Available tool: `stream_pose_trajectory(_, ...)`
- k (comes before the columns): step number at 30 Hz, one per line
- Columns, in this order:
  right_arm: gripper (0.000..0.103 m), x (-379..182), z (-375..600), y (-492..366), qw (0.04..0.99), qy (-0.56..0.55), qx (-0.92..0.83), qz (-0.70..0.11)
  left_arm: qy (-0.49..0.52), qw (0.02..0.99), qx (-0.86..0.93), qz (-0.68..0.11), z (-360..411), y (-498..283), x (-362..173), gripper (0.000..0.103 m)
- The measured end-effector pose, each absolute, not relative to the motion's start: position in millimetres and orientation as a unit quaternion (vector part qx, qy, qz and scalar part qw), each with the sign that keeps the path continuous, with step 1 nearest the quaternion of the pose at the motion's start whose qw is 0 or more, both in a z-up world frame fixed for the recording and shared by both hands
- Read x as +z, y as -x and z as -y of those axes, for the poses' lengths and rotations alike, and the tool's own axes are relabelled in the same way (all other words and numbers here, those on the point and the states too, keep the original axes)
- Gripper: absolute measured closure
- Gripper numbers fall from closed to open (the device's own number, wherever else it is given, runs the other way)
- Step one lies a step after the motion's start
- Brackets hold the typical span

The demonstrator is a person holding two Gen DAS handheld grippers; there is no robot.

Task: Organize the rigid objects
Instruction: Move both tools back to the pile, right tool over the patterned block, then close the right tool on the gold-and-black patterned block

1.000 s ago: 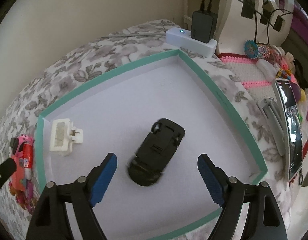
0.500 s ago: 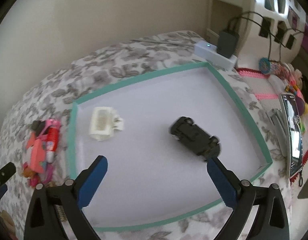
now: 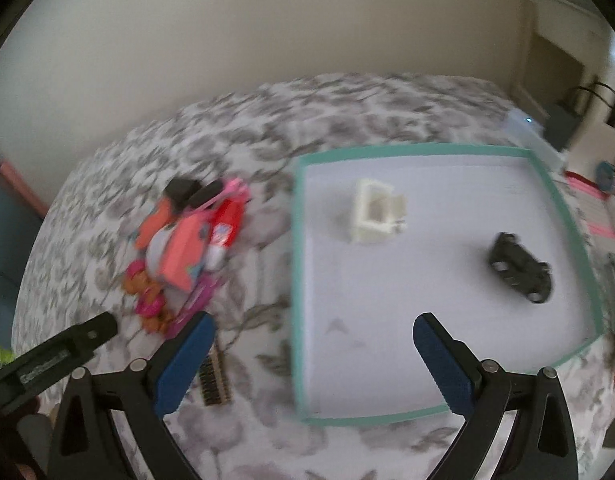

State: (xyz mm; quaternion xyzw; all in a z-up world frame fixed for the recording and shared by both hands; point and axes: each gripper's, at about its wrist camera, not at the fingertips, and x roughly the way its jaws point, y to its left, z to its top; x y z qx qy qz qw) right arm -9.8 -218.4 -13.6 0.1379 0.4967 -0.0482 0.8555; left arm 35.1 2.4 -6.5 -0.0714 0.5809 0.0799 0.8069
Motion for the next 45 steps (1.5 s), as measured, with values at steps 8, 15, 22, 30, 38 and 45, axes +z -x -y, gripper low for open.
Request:
stream_pose_trajectory(8, 0.007, -26.0, 182.5, 4.5, 0.848, -0.107, 0.0, -0.52, 0.111, 0.786, 0.106, -0.599, -20.6, -36.4, -19.4, 0.003)
stream_pose_trajectory(15, 0.019, -37.7, 159.8, -0.9, 0.838, -0.077, 0.025, -0.539, 0.139, 0.777, 0.119, -0.603, -30.7, -36.4, -22.3, 0.003)
stream_pose_trajectory(22, 0.027, -50.8, 146.0, -6.2, 0.827, -0.049, 0.033, -0.559, 0.157, 0.77, 0.123, -0.606, -38.5, -34.9, -23.8, 0.003)
stream_pose_trajectory(30, 0.034, -65.9, 134.2, -11.6, 0.814, -0.019, 0.04, -0.579, 0.162, 0.765, 0.116, -0.612, -37.6, -37.5, -26.4, 0.003)
stream_pose_trajectory(38, 0.038, -73.9, 132.8, -15.9, 0.811, -0.003, 0.031, -0.584, 0.16, 0.762, 0.109, -0.618, -37.3, -39.3, -28.8, 0.003)
stream_pose_trajectory(45, 0.045, -74.0, 134.2, -18.6, 0.814, -0.008, 0.027, -0.581, 0.156, 0.76, 0.104, -0.622, -34.8, -42.1, -31.7, 0.003)
